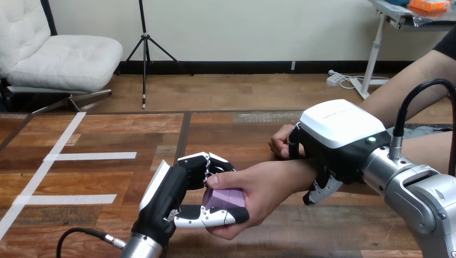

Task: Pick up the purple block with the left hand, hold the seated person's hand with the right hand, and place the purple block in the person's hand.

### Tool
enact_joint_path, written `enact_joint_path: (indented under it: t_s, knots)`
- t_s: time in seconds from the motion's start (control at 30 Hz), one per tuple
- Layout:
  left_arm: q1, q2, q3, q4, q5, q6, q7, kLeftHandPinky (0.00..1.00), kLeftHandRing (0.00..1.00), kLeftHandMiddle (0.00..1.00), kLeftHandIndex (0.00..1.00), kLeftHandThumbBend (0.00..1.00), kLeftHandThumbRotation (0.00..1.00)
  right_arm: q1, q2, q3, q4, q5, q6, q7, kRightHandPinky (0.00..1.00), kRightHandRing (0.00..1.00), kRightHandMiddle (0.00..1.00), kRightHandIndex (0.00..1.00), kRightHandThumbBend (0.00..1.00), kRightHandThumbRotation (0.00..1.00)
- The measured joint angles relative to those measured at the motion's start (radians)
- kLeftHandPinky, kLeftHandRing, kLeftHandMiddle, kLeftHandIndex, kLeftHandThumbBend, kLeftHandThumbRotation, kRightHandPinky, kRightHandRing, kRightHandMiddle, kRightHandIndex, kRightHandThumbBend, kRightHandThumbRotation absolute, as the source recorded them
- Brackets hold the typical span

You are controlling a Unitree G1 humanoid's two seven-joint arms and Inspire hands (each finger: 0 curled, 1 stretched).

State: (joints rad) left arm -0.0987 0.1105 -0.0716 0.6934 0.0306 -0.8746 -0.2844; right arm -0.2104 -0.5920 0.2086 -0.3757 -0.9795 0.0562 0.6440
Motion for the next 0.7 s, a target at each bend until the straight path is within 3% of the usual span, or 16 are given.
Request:
enact_joint_path:
  t_s: [0.7]
  knots:
    - [0.0, -0.006, 0.0, 0.0, -0.002, 0.004, -0.011, 0.38, 0.44, 0.5, 0.52, 0.85, 0.11, 0.001, -0.001, 0.0, 0.001, -0.005, -0.009, -0.011, 0.25, 0.33, 0.43, 0.55, 0.81, 0.0]
